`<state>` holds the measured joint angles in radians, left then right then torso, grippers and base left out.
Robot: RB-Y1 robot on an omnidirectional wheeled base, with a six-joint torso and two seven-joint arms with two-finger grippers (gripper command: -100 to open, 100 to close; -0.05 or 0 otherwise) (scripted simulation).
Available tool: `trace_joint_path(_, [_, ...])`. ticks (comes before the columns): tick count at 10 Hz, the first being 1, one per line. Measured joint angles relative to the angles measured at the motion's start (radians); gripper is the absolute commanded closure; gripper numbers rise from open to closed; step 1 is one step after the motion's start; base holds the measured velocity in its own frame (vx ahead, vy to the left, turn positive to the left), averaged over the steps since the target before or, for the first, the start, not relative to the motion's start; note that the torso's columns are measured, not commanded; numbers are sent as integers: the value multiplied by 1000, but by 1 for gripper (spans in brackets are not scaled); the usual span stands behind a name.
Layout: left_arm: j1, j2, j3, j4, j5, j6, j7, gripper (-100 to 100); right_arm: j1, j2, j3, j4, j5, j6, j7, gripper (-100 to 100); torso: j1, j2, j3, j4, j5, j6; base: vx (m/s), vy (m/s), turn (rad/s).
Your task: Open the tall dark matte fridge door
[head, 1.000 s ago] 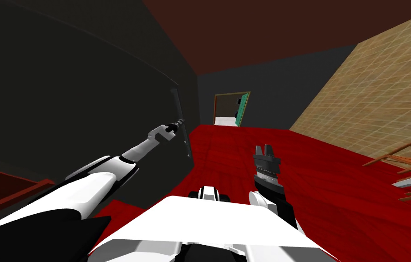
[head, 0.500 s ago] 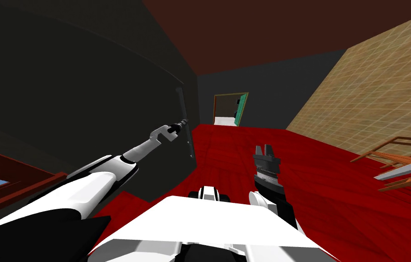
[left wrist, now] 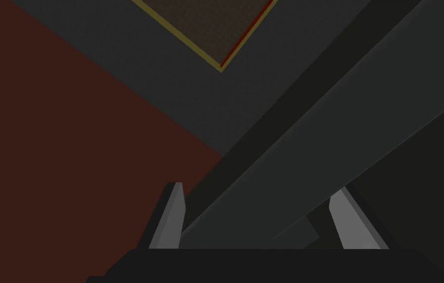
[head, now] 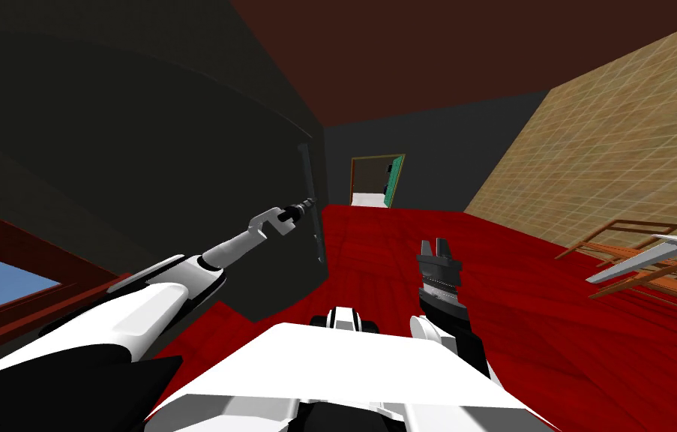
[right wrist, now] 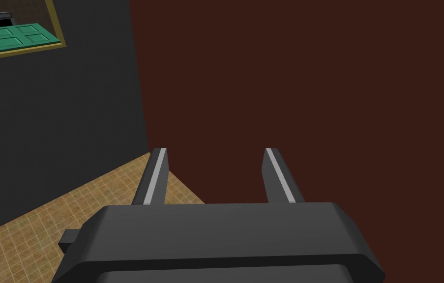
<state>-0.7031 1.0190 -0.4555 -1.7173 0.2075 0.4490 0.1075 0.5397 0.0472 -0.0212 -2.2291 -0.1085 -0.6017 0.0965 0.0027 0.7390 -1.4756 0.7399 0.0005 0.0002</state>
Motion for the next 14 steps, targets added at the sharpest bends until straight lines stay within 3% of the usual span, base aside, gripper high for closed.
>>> trace_joint_path(3, [6,23,-23,-86,20,-10,17,100,0,0,0,0,0,0,0,0,3,4,3,1,2,-3,-154,94,-9])
trace_joint_path(7, [-6,23,-81,-188,34,-31,35,100,0,0,0,0,0,0,0,0,1,-1,-1,2,2,-4,-181,68,-11])
trace_joint_path(8, [-6,29,-91,-212,40,-33,39,-100,0,0,0,0,0,0,0,0,0,-2,-2,2,1,-3,-27,15,26])
trace_joint_path(10, [-37,74,-101,-250,78,-13,60,-100,0,0,0,0,0,0,0,0,-3,-9,-6,-2,-1,-2,67,-17,39])
trace_joint_path(14, [-84,130,-105,-327,120,63,97,-100,0,0,0,0,0,0,0,0,-5,7,5,5,-2,1,58,-1,26])
